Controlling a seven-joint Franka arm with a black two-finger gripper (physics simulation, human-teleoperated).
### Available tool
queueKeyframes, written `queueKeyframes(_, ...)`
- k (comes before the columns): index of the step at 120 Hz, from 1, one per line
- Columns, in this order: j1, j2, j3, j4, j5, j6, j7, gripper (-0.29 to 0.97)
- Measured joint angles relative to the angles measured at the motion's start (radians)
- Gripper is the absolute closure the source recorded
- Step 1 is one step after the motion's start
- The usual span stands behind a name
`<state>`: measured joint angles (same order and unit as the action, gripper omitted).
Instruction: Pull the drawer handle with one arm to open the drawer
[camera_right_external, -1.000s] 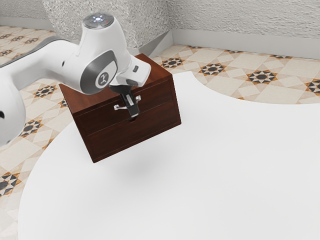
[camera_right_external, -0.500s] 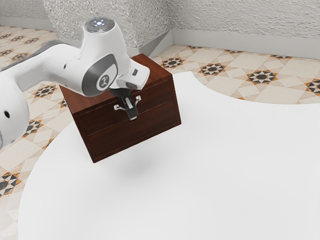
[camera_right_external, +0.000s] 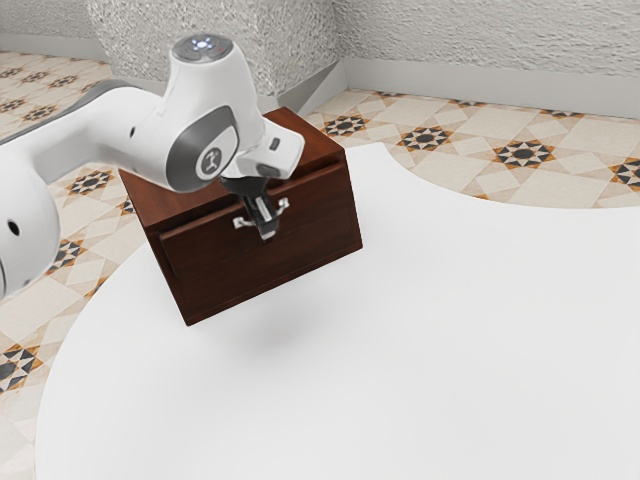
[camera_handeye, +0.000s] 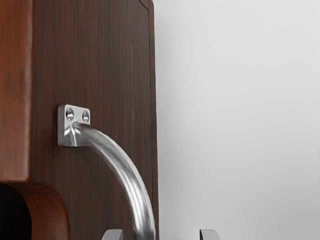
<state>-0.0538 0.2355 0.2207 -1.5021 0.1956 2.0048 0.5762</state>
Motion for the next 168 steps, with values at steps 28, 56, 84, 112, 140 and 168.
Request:
queueKeyframes(28, -0.009, -0.005, -0.004, 0.001, -0.011, -0.023, -0.04, 0.72)
queueKeyframes(56, -0.005, -0.018, -0.026, -0.008, -0.015, -0.041, -0.078, 0.77)
queueKeyframes(84, -0.001, -0.041, -0.058, -0.028, -0.014, -0.062, -0.112, 0.79)
queueKeyframes(112, -0.005, -0.078, -0.09, -0.068, -0.017, -0.076, -0.145, 0.79)
queueKeyframes(140, -0.001, -0.104, -0.121, -0.096, -0.017, -0.082, -0.171, 0.79)
queueKeyframes(168, 0.0, -0.133, -0.148, -0.127, -0.006, -0.08, -0.2, 0.79)
